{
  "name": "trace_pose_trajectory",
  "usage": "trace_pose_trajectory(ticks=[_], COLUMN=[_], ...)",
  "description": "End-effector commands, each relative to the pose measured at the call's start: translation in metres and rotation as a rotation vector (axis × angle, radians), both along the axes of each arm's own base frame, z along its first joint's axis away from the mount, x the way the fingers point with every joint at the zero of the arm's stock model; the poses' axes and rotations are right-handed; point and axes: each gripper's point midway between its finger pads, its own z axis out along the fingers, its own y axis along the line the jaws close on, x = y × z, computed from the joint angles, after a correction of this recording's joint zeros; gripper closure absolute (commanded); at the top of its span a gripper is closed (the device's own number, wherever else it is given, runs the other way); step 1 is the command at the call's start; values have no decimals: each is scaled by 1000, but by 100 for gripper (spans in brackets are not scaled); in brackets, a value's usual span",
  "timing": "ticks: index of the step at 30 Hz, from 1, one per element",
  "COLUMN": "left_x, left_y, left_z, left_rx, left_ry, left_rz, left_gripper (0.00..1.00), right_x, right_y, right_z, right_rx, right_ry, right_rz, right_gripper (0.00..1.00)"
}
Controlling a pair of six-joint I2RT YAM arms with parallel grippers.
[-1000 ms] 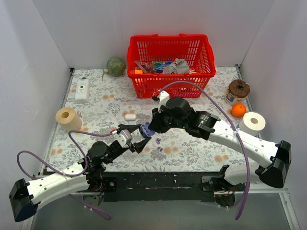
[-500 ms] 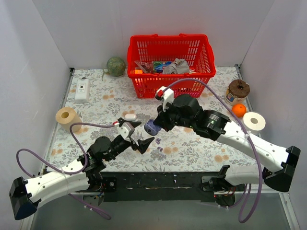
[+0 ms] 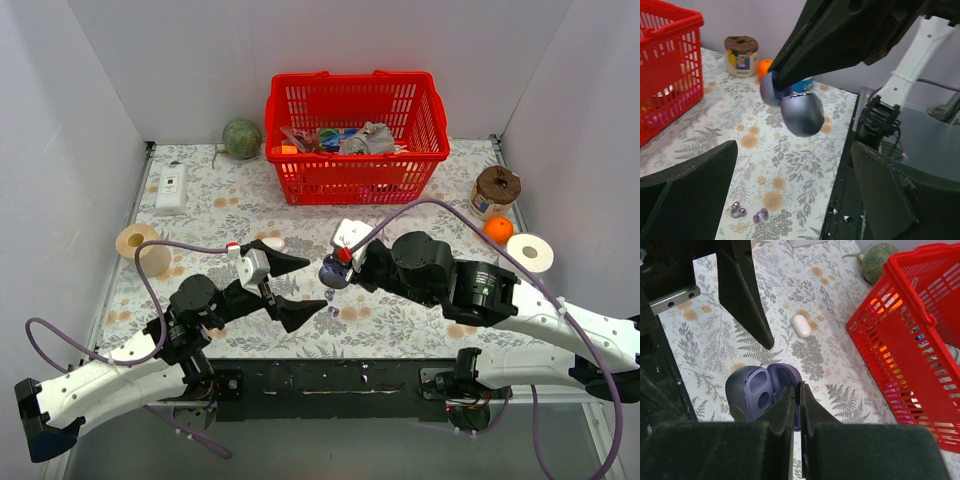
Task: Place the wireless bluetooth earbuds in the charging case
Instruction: Open the charging case.
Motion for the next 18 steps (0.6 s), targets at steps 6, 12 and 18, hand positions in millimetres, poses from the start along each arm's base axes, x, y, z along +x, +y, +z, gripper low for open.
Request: trace_pose_trajectory(ticks=[6,12,18], left_x=[-13,-1,9], left_y=[-14,-17,-18], left_z=[3,9,16], left_rx=[30,4,-17], left_ry=[20,1,-8], left_rz=[-148,-101,-55], left_gripper=[2,2,2], right_x=[7,0,-5], right_y=[-5,2,5], right_z=[31,26,22], right_rx=[-52,-67,-76], right_ry=[-156,-157,-160], right_rz=[-107,-124,-130], right_gripper=[99,99,99])
